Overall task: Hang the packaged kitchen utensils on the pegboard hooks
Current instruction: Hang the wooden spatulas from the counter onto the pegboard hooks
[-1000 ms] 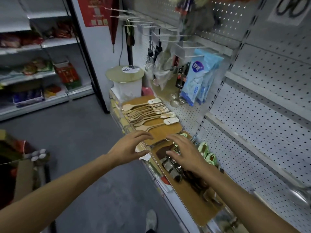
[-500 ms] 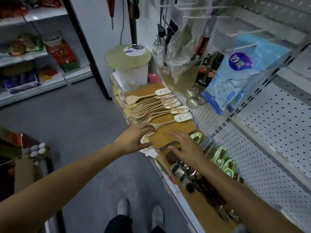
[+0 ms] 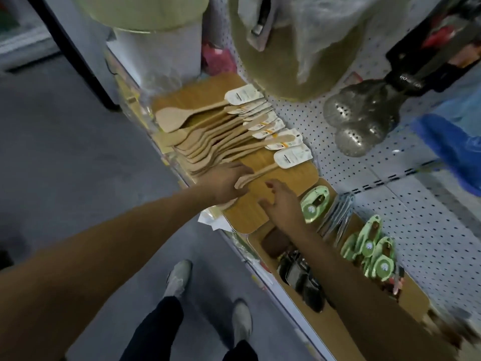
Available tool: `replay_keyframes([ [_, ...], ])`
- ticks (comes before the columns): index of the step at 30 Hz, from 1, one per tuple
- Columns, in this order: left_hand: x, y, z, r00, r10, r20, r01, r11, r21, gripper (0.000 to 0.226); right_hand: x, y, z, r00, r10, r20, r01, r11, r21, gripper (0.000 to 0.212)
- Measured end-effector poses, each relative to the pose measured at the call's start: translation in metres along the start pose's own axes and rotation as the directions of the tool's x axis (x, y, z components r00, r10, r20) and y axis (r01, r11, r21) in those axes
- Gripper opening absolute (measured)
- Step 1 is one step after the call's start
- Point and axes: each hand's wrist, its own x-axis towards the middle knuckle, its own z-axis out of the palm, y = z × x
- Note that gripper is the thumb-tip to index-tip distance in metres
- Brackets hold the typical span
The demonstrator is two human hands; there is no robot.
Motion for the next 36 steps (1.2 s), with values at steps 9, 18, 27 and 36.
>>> replay_keyframes([
  [9, 0.108, -0.056, 0.094, 0.984, -0.116, 0.138, 0.114, 0.993, 0.025, 0.045, 0.103, 0.039, 0.083, 0.884, 0.466, -0.033, -0.419, 0.822, 0.385, 0.045],
  [18, 0.114, -0.054, 0.117, 0.977, -0.048, 0.210, 0.113, 0.945, -0.307, 0.018, 0.112, 0.048, 0.097, 0.753, 0.640, 0.152, -0.397, 0.257, 0.881, 0.015],
  [27, 0.063, -0.004, 0.109, 0.954, -0.086, 0.289, 0.260, 0.719, -0.645, 0.022, 0.023, 0.061, 0.060, 0.791, 0.573, 0.215, -0.408, 0.231, 0.883, 0.008],
  [36, -0.020, 0.103, 0.060, 0.965, -0.091, 0.245, 0.228, 0.750, -0.621, 0.025, -0.094, 0.052, -0.014, 0.877, 0.445, 0.179, -0.344, 0.322, 0.882, 0.018],
])
